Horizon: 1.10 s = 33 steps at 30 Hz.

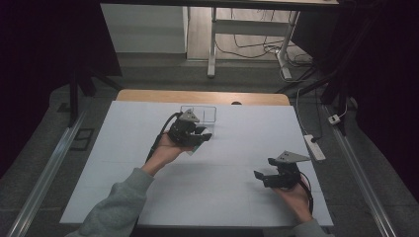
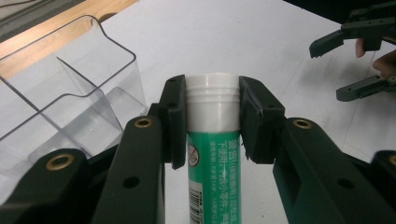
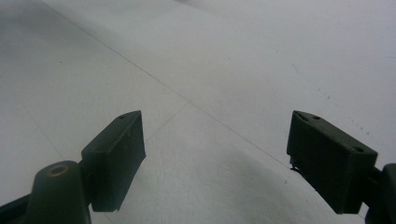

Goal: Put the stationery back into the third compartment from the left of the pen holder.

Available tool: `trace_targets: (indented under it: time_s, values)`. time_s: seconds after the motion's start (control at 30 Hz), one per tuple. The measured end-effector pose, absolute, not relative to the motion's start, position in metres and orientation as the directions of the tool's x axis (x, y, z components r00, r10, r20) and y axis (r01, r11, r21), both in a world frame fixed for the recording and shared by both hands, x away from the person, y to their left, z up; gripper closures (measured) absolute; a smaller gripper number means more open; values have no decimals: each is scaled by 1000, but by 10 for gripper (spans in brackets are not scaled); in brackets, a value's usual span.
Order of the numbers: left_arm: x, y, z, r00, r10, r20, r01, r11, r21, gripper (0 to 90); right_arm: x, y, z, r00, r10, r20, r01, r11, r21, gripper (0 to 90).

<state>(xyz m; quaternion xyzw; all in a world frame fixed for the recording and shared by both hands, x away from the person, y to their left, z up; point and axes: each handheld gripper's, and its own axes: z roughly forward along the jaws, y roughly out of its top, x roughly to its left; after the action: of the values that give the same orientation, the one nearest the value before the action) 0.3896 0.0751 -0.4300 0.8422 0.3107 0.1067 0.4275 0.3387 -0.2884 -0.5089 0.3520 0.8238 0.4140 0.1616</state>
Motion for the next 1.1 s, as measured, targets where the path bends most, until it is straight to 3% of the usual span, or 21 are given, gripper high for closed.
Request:
trace_targets:
  time_s: [1.1]
  values:
    - [408, 65, -410, 781, 623, -41, 400, -450, 798, 644, 338, -289, -509, -698, 716, 23, 445, 409, 796, 189]
